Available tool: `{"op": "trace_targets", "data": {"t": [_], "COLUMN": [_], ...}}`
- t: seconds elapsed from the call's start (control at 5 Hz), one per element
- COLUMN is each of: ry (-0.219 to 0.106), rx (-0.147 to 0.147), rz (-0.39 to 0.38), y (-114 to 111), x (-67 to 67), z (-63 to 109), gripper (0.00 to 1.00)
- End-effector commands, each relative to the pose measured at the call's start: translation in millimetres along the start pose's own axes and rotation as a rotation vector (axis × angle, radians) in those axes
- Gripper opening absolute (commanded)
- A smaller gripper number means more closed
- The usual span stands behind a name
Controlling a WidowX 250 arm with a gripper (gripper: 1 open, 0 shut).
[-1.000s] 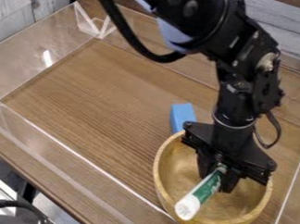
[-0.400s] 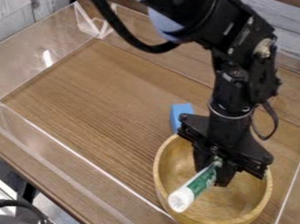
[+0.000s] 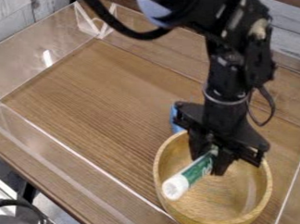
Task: Remove the green marker from inside the brown bowl and put it on the table
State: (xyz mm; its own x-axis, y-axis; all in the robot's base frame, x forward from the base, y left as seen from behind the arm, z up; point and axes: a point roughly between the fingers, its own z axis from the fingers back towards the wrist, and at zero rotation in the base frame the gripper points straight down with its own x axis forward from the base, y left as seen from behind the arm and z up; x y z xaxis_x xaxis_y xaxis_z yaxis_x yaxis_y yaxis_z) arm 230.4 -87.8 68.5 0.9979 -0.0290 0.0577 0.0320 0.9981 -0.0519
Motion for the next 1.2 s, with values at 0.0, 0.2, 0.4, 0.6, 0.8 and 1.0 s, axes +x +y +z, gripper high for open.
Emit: {"op": "trace_targets", "data": {"t": [0.0, 0.2, 0.4, 0.6, 0.8, 1.0], "ry": [-0.082, -0.090, -0.102, -0.112, -0.110, -0.102], "rx": [-0.001, 0.019, 0.030, 0.039, 0.037, 0.037], "rz": [0.004, 0.021, 0.050, 0.058, 0.063, 0.071], "y": [7, 21, 38, 61, 67, 70], "x": [11.0, 12.6, 13.0, 10.4, 4.0, -0.2], "z": [34.2, 55.1, 72.1, 82.0, 80.1, 77.0], "gripper": [0.00, 0.00, 0.00, 0.00, 0.00, 0.00]}}
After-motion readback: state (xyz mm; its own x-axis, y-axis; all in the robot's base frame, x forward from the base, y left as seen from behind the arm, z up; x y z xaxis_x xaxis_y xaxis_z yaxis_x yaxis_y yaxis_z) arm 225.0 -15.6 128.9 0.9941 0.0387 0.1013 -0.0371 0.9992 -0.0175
